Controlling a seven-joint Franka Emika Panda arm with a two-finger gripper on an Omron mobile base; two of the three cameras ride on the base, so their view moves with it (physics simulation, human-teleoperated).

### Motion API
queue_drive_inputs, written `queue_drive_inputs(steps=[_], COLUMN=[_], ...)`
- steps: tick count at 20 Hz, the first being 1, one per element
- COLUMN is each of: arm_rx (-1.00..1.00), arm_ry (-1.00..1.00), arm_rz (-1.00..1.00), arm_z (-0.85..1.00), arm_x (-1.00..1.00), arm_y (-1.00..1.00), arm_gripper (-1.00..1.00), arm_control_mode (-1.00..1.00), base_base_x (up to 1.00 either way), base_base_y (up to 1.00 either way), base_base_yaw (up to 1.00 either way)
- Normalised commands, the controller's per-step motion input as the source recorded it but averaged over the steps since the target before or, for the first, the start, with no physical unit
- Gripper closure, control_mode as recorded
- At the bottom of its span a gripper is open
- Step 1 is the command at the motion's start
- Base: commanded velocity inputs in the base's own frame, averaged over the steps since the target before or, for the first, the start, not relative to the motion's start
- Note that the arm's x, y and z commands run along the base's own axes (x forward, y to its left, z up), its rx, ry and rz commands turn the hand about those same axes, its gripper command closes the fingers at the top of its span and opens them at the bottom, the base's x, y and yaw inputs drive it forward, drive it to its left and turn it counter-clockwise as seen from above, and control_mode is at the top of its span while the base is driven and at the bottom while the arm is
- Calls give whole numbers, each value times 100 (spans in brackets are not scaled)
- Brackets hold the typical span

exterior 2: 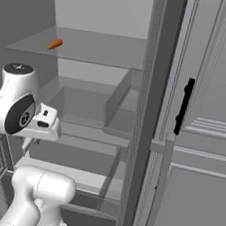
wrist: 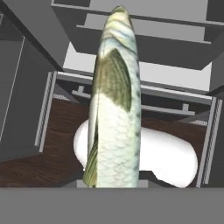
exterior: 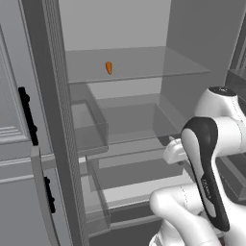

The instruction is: Place one carrot and one fish in each tupperware on the nearby counter, to pack two identical lunches.

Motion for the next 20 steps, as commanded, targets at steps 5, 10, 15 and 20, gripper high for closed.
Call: queue_drive_inputs(steps=[5, 10, 15, 20], arm_rx=[0, 0, 0, 0], arm_ry=[1, 0, 0, 0], arm_rz=[0, 0, 0, 0], arm_z=[-2, 0, 0, 0], arm_x=[-7, 0, 0, 0], arm_y=[0, 0, 0, 0], arm_gripper=[100, 100, 100, 100], arm_control_mode=[100, 100, 100, 100], base_base_x=[-18, -100, -100, -100], base_base_y=[0, -1, 5, 58], base_base_yaw=[0, -5, 4, 52])
